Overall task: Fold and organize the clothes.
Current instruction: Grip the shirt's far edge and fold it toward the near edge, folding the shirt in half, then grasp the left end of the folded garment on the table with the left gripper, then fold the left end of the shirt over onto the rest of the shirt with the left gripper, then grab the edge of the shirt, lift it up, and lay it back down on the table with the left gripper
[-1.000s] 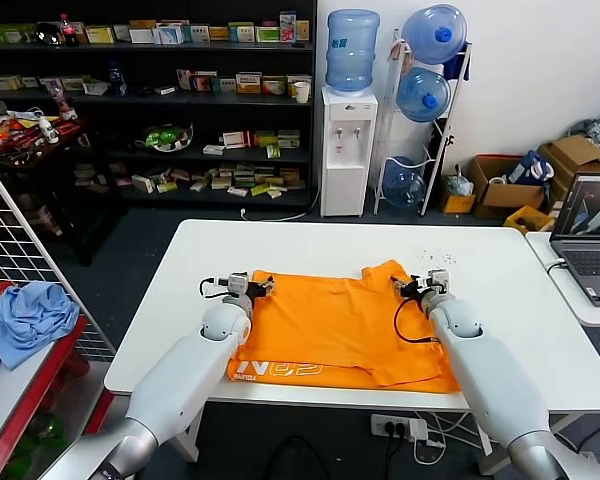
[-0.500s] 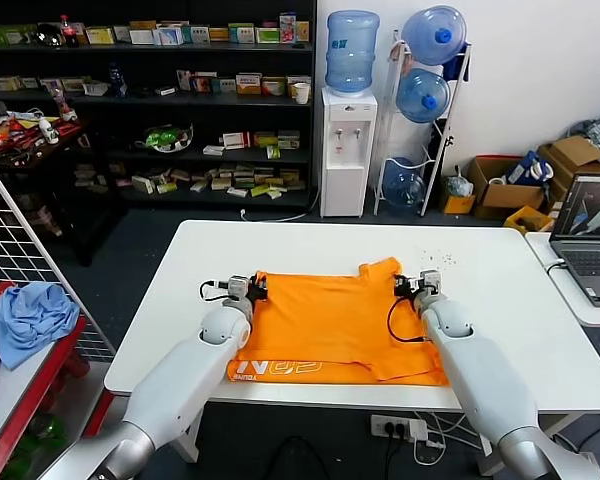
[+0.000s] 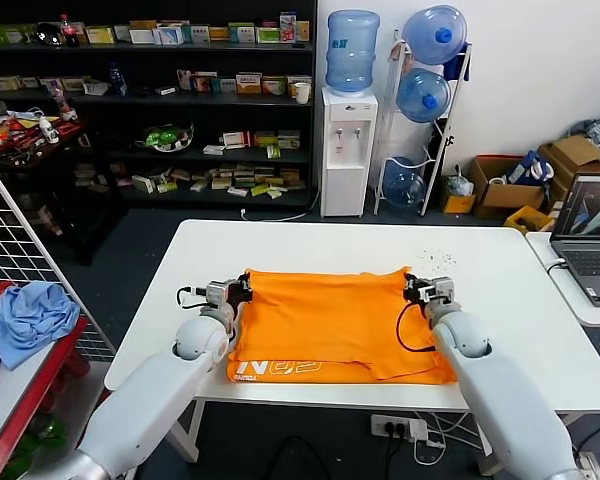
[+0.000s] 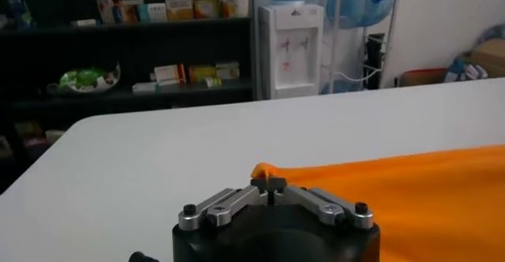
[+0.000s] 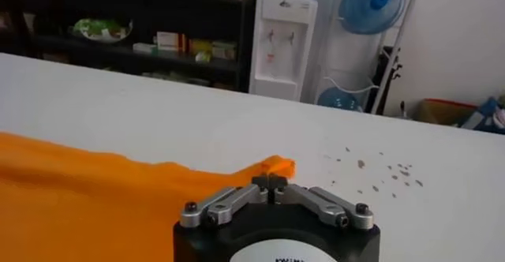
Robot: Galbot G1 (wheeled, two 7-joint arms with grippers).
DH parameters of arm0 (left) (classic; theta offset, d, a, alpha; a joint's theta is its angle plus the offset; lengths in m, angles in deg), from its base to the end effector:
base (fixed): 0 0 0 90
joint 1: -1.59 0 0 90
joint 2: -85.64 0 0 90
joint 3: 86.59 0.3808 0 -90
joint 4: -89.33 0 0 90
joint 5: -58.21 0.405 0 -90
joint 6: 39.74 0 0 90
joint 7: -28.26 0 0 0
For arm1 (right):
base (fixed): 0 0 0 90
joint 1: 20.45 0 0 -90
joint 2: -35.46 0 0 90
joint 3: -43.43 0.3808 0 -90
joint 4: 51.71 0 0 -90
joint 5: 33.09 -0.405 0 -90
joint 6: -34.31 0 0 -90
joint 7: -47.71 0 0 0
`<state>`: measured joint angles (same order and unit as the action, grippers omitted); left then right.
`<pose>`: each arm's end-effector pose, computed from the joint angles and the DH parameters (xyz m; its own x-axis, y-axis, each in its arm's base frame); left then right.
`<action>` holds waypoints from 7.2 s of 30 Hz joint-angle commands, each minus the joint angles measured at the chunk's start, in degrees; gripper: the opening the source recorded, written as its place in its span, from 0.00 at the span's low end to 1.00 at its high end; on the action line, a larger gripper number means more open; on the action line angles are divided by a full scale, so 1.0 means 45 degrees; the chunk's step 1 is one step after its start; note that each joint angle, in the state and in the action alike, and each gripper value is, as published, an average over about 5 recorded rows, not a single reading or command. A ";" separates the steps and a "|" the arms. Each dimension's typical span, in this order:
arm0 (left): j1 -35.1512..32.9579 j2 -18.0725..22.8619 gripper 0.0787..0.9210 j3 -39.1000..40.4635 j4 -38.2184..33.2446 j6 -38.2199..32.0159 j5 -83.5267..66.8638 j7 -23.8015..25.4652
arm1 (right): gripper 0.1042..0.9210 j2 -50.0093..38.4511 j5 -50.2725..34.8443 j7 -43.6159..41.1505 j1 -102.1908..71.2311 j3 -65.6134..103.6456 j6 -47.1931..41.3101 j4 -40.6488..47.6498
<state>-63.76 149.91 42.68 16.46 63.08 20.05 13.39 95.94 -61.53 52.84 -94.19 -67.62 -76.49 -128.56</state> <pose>0.5046 -0.0036 -0.3811 -0.9100 0.1540 0.3850 0.1878 0.9808 0.0515 0.4881 -0.1098 -0.3590 -0.8973 -0.0572 0.4377 -0.1208 0.9855 -0.1189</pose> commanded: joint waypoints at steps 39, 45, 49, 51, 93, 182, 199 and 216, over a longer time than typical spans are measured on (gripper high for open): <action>-0.5612 -0.2223 0.55 -0.1336 -0.5783 0.1011 -0.2264 -0.1630 | 0.57 -0.1964 -0.0318 0.2240 -0.7616 0.2200 -0.1737 -0.7683; -0.5161 -0.2095 0.72 -0.1244 -0.5235 0.1280 -0.2944 -0.1705 | 0.78 -0.1940 -0.0315 0.2267 -0.7808 0.2298 -0.1707 -0.7848; -0.5140 -0.2094 0.65 -0.1177 -0.5256 0.1355 -0.3088 -0.1723 | 0.87 -0.1951 -0.0335 0.2278 -0.7877 0.2336 -0.1689 -0.7945; -0.5168 -0.2095 0.58 -0.1142 -0.5300 0.1358 -0.3074 -0.1685 | 0.88 -0.1950 -0.0354 0.2289 -0.7856 0.2329 -0.1695 -0.7961; -0.4987 -0.4130 0.04 -0.2005 -0.9390 0.2035 -0.5263 -0.2947 | 0.88 -0.0781 0.1801 0.2635 -0.7422 0.2503 0.1182 -0.7000; -0.3133 -0.2563 0.60 -0.1828 -0.3073 0.3337 -0.4561 0.3335 | 0.88 -0.0502 0.1688 0.2008 -0.6343 0.2266 0.1759 -0.5520; -0.4176 -0.5129 0.08 -0.3241 -0.4588 0.2845 -0.3775 0.1524 | 0.88 -0.0130 0.1996 0.2397 -0.6228 0.1746 0.1574 -0.5610; -0.2197 -0.8254 0.07 -0.3349 0.0312 0.1533 0.1823 0.2148 | 0.88 0.0038 0.2233 0.2593 -0.6017 0.1182 0.1440 -0.5837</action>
<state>-79.28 120.78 28.35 3.73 74.06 11.89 22.42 95.96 -51.77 64.24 -121.45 -61.55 -69.87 -154.68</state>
